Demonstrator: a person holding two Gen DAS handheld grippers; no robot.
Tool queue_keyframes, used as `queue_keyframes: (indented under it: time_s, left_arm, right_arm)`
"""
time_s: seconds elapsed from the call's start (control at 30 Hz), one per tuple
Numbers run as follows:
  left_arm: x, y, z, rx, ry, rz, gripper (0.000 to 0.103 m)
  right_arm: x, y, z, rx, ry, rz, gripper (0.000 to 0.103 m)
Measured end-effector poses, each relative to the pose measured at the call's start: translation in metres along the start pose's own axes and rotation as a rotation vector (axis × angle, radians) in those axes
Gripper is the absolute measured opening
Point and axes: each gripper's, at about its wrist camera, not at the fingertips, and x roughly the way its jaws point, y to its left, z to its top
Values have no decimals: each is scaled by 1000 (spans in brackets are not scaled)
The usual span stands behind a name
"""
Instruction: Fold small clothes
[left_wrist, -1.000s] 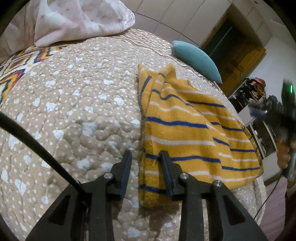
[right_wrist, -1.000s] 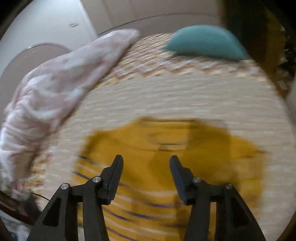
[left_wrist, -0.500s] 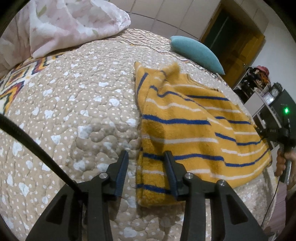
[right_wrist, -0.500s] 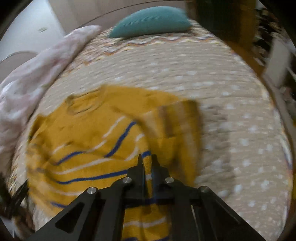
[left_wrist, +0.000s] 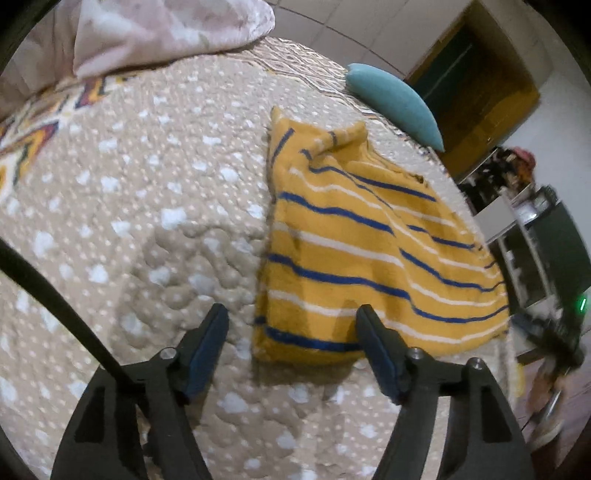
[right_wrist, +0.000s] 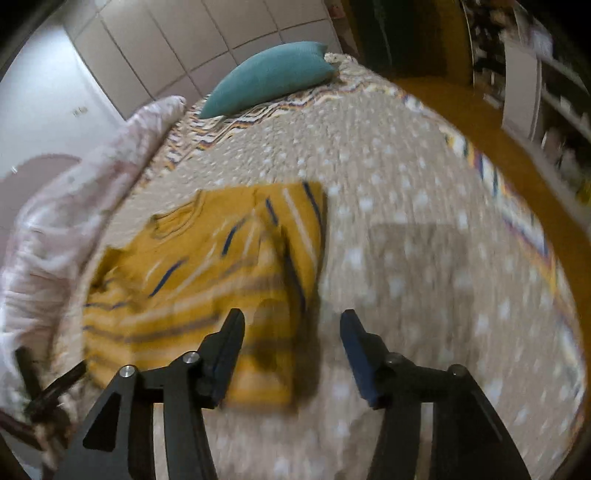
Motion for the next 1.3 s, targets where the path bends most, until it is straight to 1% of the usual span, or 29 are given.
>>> queue_keyframes:
  time_s: [0.07, 0.13, 0.17, 0.2, 0.27, 0.33, 0.37, 0.4, 0.43, 0.47, 0.5, 0.53, 0.6, 0.7, 0.73, 0.8, 0.83, 0.87, 0.9, 0.93, 0.97, 1.0, 1.03, 1.07, 1.1, 1.13, 1.2, 1.23, 1.3]
  left_arm:
    - [3, -1, 2, -25, 9, -52, 80]
    - [11, -5, 4, -63, 43, -138, 84]
    - [15, -8, 5, -82, 49, -145, 86]
    - [17, -11, 5, -86, 46, -133, 86]
    - [23, -22, 6, -60, 49, -83, 84]
    - [26, -31, 8, -25, 61, -5, 53]
    - [28, -35, 11, -7, 87, 27, 21]
    - [28, -35, 14, -12, 113, 36, 17]
    - [24, -32, 17, -29, 122, 28, 17]
    - [15, -31, 22, -42, 114, 26, 16]
    - [8, -31, 25, -41, 104, 28, 16]
    - [-3, -31, 27, -41, 95, 20, 15]
    - [-25, -31, 25, -34, 84, 5, 15]
    - [-38, -30, 13, -18, 84, 28, 15]
    - [-37, -27, 8, -21, 94, 37, 16]
    - [-29, -19, -2, -21, 109, 63, 17]
    - [-25, -13, -7, -21, 113, 81, 19]
    - [-23, -10, -10, -28, 114, 89, 22]
    - [-25, -5, -13, -35, 110, 95, 24]
    - [-28, -2, -15, -36, 97, 98, 27]
    - [-34, 1, -17, -31, 73, 108, 32]
    - [-39, 3, -17, -16, 43, 127, 41]
    - [-44, 4, -18, 10, 9, 170, 47]
    - [-46, 5, -18, 25, -11, 199, 56]
    - [-47, 6, -18, 42, -34, 235, 60]
    - [-45, 8, -17, 52, -44, 255, 61]
    - [-38, 14, -18, 48, -42, 247, 65]
    - [-34, 19, -20, 37, -51, 241, 67]
    - [-32, 23, -26, 51, -88, 235, 74]
  right_arm:
    - [-4, -11, -25, 59, 4, 59, 60]
    - [0, -16, -44, 118, 11, 108, 61]
    - [4, -18, -51, 149, 13, 137, 61]
    - [8, -18, -56, 169, 14, 159, 61]
    - [23, -17, -62, 238, 13, 219, 61]
    - [32, -13, -59, 278, -30, 246, 65]
    - [37, -12, -54, 296, -57, 243, 65]
    - [40, -11, -50, 306, -69, 239, 65]
    - [46, -12, -42, 319, -70, 235, 54]
    - [53, -14, -34, 340, -39, 255, 39]
    - [55, -18, -28, 365, -13, 290, 11]
    - [52, -21, -25, 393, -9, 316, 11]
    - [35, -22, -25, 374, -17, 339, 10]
    - [13, -25, -38, 342, -9, 360, 10]
    - [11, -27, -43, 342, -1, 365, 10]
    - [12, -30, -59, 325, 22, 343, 10]
    - [16, -34, -67, 321, 38, 310, 11]
    - [19, -37, -71, 331, 44, 296, 14]
    - [20, -42, -76, 353, 44, 302, 18]
    - [16, -48, -80, 380, 34, 330, 18]
    - [10, -51, -82, 388, 21, 333, 18]
    - [3, -52, -82, 380, 7, 321, 20]
    - [-5, -51, -81, 361, -15, 292, 21]
    - [-14, -48, -80, 332, -40, 255, 21]
    - [-24, -43, -77, 297, -65, 219, 21]
    - [-31, -36, -74, 266, -87, 197, 21]
    - [-40, -20, -65, 204, -115, 178, 21]
    - [-43, -10, -62, 170, -119, 175, 23]
    - [-36, 19, -48, 80, -108, 165, 26]
